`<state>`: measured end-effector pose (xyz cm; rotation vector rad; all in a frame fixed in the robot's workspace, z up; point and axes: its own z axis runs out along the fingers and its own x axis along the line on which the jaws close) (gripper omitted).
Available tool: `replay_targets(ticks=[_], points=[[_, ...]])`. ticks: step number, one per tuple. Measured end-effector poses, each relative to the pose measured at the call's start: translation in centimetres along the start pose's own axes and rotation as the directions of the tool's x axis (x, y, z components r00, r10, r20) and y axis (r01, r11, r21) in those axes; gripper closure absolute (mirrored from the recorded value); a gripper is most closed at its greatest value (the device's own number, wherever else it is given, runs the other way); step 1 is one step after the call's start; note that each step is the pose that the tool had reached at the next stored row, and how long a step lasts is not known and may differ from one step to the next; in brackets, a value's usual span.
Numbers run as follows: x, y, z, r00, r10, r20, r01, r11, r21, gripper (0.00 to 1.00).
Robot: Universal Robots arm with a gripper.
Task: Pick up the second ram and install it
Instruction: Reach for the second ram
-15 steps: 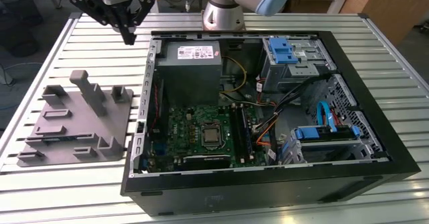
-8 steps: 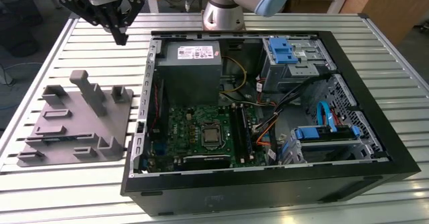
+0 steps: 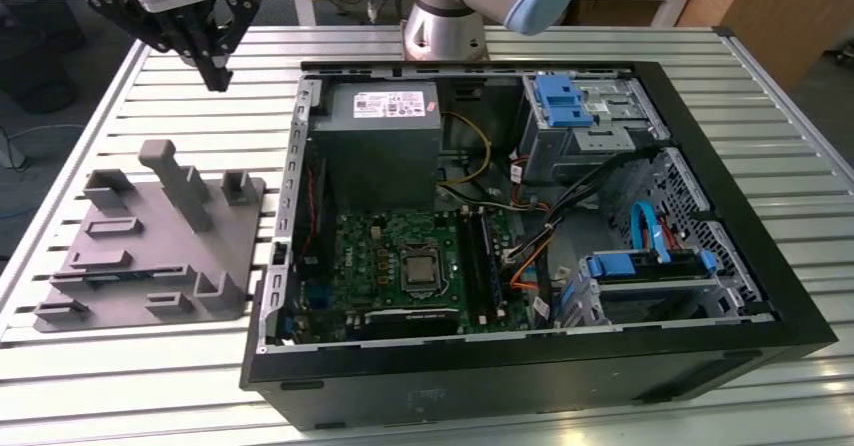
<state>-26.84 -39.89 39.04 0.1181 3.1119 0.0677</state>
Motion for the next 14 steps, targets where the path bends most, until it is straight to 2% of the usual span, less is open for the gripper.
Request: replay_targets(ticks=[7,14], points=[[1.5,-0.12,0.05,1.0,0.0,0.0,0.0,1.0,0.0,0.9],[2.47,-0.4,0.09,1.0,0.0,0.0,0.0,1.0,0.0,0.9]])
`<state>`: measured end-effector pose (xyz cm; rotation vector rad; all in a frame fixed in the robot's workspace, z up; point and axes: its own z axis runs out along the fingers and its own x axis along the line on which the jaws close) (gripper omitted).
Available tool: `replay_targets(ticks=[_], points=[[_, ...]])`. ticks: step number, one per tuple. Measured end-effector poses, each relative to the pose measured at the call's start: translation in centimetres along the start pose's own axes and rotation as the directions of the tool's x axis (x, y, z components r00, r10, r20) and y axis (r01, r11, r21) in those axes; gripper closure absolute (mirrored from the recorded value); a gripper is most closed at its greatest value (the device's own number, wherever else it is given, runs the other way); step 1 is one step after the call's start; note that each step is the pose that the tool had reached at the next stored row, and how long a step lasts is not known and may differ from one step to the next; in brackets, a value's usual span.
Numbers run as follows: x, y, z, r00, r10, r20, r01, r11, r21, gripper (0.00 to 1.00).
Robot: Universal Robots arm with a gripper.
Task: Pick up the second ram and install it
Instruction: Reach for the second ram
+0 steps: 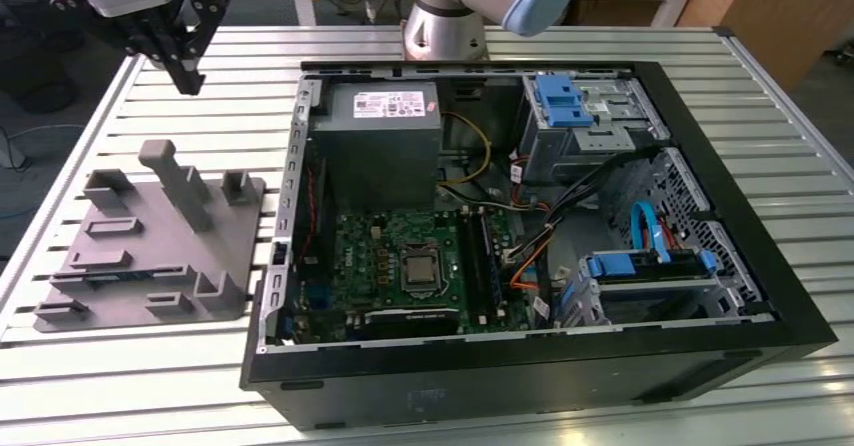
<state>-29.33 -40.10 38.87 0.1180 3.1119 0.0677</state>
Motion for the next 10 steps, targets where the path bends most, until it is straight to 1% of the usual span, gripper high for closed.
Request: replay_targets(ticks=[6,10], points=[[0.8,-1.04,0.07,1.0,0.0,0.0,0.0,1.0,0.0,0.9],[1.25,-1.58,0.19,1.0,0.0,0.0,0.0,1.0,0.0001,0.9]])
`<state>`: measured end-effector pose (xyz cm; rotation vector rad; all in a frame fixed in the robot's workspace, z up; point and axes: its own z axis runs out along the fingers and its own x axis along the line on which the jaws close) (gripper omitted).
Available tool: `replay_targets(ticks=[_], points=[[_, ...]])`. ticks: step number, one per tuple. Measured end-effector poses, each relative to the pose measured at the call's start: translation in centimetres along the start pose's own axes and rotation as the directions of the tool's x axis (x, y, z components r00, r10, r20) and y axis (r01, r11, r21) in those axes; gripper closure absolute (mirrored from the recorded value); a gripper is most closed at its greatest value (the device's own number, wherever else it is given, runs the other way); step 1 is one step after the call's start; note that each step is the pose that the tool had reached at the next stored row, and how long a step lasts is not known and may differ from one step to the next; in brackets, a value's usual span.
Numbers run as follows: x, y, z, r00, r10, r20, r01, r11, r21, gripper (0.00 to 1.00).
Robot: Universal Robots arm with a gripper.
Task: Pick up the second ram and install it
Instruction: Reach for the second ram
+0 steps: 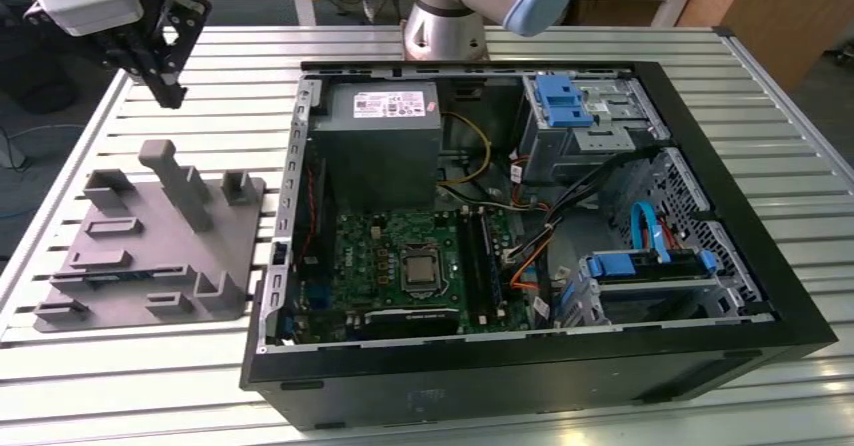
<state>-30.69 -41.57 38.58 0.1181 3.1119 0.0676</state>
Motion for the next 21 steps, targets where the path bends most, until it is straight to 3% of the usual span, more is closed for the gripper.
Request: replay_targets(ticks=[21], points=[[2.81,-0.87,1.17,1.0,0.0,0.0,0.0,1.0,0.0,0.9]])
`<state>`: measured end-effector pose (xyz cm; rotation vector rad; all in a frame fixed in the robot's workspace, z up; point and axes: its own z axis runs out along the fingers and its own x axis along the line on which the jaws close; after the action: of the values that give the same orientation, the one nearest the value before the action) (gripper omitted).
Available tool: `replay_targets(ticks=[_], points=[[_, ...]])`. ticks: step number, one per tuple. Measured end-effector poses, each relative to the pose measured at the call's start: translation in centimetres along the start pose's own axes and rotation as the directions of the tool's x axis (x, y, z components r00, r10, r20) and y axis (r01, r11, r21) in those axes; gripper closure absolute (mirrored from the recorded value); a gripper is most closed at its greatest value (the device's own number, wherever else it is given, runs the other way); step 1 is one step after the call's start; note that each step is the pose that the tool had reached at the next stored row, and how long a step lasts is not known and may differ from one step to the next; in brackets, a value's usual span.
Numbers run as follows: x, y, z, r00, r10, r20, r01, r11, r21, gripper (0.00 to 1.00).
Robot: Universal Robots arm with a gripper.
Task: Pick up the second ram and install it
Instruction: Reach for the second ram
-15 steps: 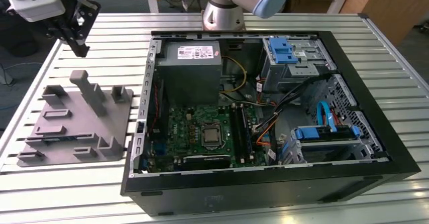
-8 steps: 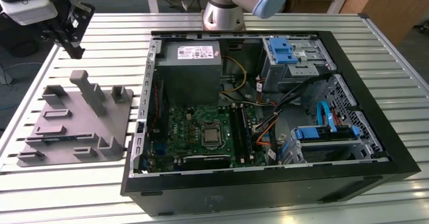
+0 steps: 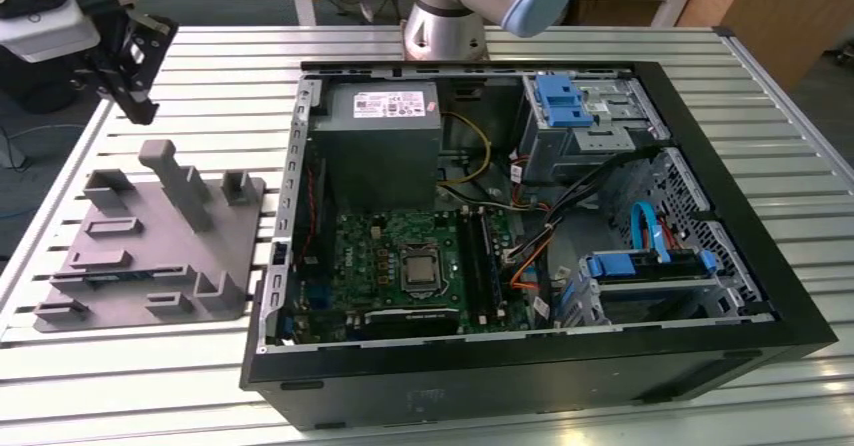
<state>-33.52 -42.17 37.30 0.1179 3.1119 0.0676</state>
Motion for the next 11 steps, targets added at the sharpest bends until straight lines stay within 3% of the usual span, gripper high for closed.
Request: replay_targets(ticks=[11], points=[[1.07,-0.17,1.72,1.0,0.0,0.0,0.0,1.0,0.0,0.9]])
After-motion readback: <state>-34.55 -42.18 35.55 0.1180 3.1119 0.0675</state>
